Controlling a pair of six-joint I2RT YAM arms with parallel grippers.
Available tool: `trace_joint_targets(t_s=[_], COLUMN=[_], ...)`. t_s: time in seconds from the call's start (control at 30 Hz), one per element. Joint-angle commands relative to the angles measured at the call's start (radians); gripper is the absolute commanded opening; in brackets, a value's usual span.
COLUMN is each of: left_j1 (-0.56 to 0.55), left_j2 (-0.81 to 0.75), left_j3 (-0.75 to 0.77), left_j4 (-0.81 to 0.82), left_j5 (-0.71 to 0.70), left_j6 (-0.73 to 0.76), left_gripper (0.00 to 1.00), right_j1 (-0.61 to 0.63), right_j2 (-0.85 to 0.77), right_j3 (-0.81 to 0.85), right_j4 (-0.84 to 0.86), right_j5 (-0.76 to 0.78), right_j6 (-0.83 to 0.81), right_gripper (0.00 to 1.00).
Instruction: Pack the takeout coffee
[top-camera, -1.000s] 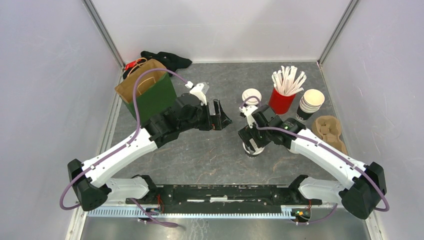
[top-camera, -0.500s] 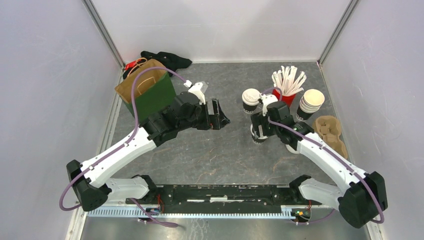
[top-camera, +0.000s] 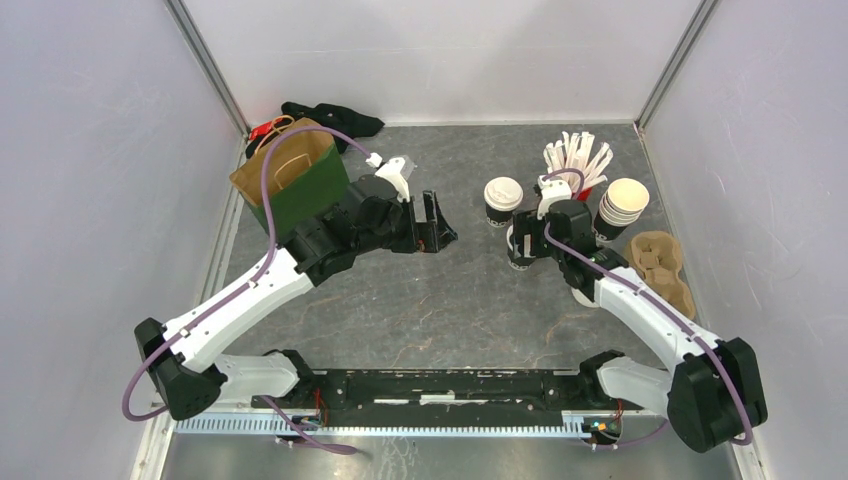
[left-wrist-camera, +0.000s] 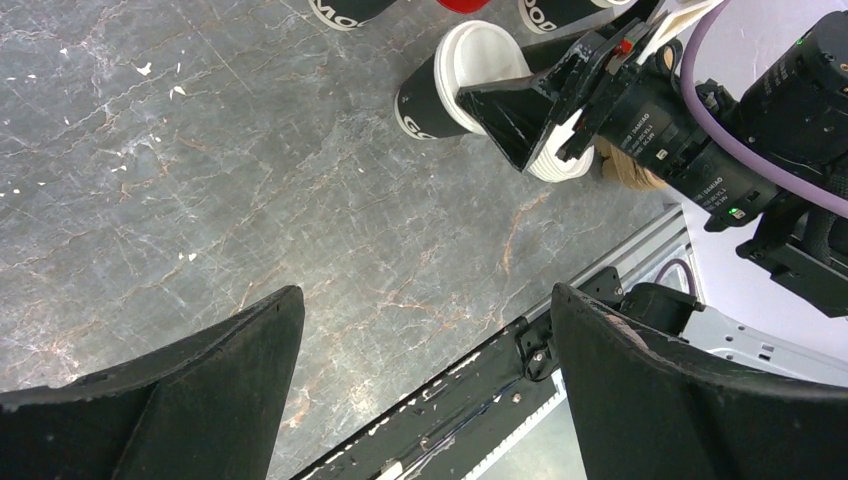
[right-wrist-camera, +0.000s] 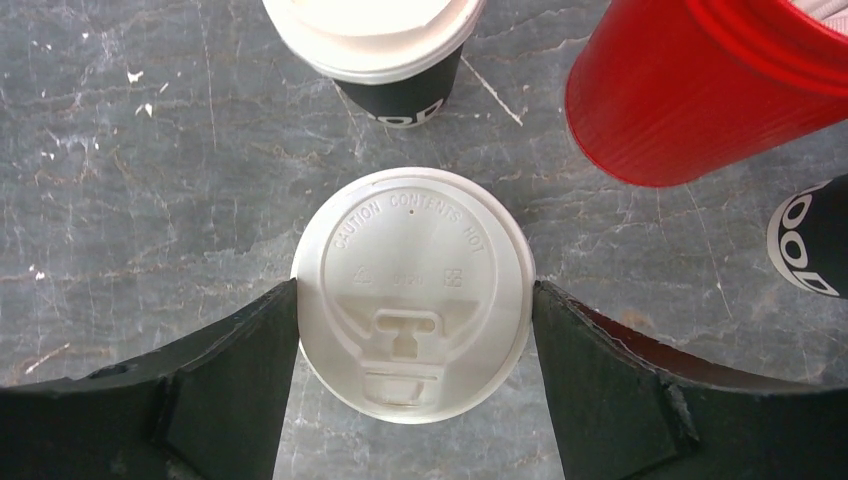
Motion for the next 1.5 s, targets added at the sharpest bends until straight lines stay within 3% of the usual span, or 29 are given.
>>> trace_joint_targets(t_s=[0.0, 0.17, 0.37, 0.9, 1.1, 1.47], left_j1=[0.006, 0.006, 0.006, 0.015, 0.088, 0.286], left_j2=[-0.007, -0.027, -0.047, -0.025, 0.037, 0.201], left_j3=[0.036, 0.031, 0.026, 0.098, 0.296, 0.773], left_j4=[-0.001, -0.006, -0.009, -0.072, -0.264, -0.685], left_j5=[0.007, -0.006, -0.016, -0.049, -0.119, -0.409], left_j6=[0.055, 0.047, 0.029, -0.008, 0.052, 0.186], left_gripper=[0.99, 0.99, 0.99, 0.99, 1.0, 1.0], right_j1=[-0.018, -0.031, -0.033, -0.032, -0.034, -0.032], right_j2=[0.007, -0.01, -0.042, -0.068, -0.098, -0.226], right_j3=[-0.042, -0.074, -0.041, 0.153, 0.236, 0.258], right_j4=[0.133, 0.172, 0.1, -0.099, -0.259, -0.404], right_j5=[-0.002, -0.011, -0.02, -0.061, -0.215, -0.428], right_j6=[0.003, -0.004, -0.017, -0.053, -0.081, -0.046], right_gripper=[0.82, 0.85, 0.98, 0.98, 0.98, 0.98])
